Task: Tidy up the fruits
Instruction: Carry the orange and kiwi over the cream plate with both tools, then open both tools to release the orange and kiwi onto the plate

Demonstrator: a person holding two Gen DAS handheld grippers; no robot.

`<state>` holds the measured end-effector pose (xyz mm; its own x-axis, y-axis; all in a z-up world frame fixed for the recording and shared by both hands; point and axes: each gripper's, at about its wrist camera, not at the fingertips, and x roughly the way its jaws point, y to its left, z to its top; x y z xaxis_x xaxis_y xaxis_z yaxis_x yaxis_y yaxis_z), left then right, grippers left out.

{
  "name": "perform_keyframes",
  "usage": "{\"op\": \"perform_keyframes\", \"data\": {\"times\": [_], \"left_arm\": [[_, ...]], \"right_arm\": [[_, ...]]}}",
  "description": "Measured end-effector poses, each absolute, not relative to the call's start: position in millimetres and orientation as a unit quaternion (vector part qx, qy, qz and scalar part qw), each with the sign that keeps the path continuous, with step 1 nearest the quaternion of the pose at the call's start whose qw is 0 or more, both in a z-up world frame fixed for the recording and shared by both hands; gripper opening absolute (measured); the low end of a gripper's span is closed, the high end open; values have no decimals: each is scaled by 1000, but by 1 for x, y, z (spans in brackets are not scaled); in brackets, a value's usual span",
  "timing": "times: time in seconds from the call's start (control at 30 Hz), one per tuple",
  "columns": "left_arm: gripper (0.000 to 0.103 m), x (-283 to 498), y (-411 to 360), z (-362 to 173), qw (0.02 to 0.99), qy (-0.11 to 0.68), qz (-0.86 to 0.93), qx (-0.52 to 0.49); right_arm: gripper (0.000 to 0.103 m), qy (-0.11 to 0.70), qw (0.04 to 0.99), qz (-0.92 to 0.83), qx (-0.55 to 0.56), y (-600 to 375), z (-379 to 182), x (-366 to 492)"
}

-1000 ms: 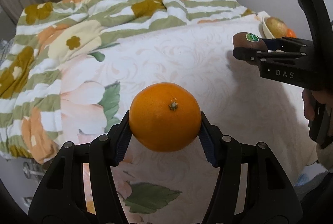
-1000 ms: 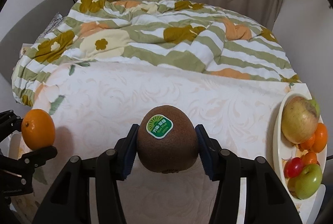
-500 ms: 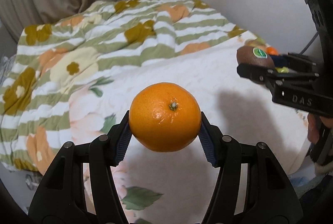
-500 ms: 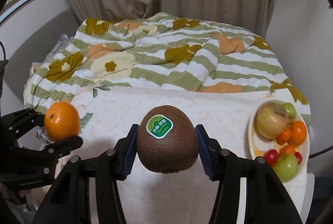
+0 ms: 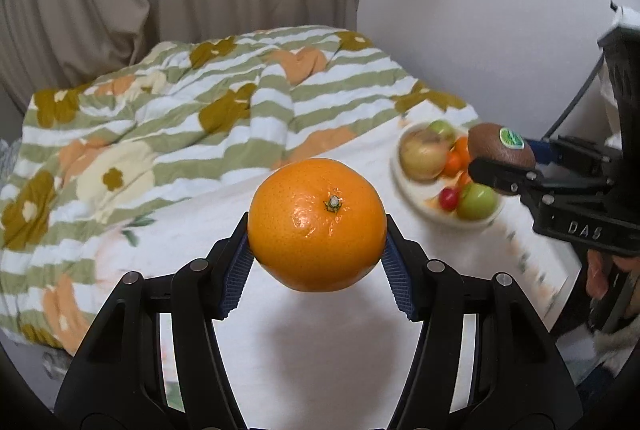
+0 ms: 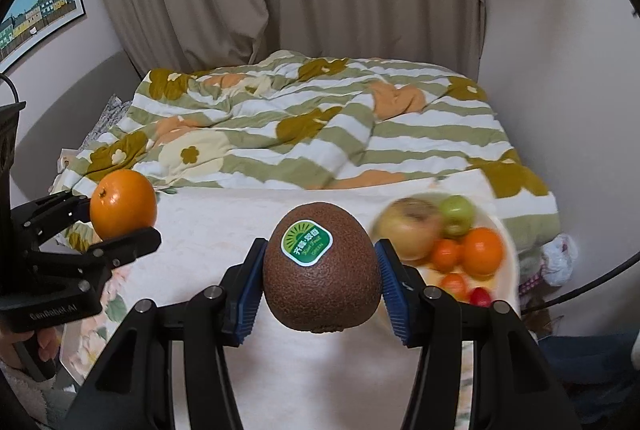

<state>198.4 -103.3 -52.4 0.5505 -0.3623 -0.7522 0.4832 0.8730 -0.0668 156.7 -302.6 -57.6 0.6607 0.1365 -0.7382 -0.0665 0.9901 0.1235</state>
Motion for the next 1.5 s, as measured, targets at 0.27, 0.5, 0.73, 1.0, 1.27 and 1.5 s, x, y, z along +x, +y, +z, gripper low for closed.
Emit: {"op": "perform_keyframes", "data": {"times": [0.27, 0.5, 0.73, 1.0, 1.27, 1.5], "left_arm": [[67, 197, -184, -58, 879, 417, -226, 52], [67, 201, -236, -79, 873, 438, -209, 37], [67, 207, -274, -104, 860, 468, -200, 29], [67, 223, -293, -139, 835, 517, -191, 7], [67, 240, -289, -165, 813, 555, -175, -5], [67, 240, -289, -169, 810, 556, -184, 11]], "right_arm": [[49, 412, 908, 72, 39, -379, -66, 153], [49, 421, 902, 94, 28, -427, -76, 158], [49, 431, 895, 116, 25, -455, -90, 167], [49, 442, 888, 120, 38, -468, -106, 173], [50, 450, 884, 112, 54, -473, -114, 172], [50, 453, 884, 101, 63, -473, -114, 173]]}}
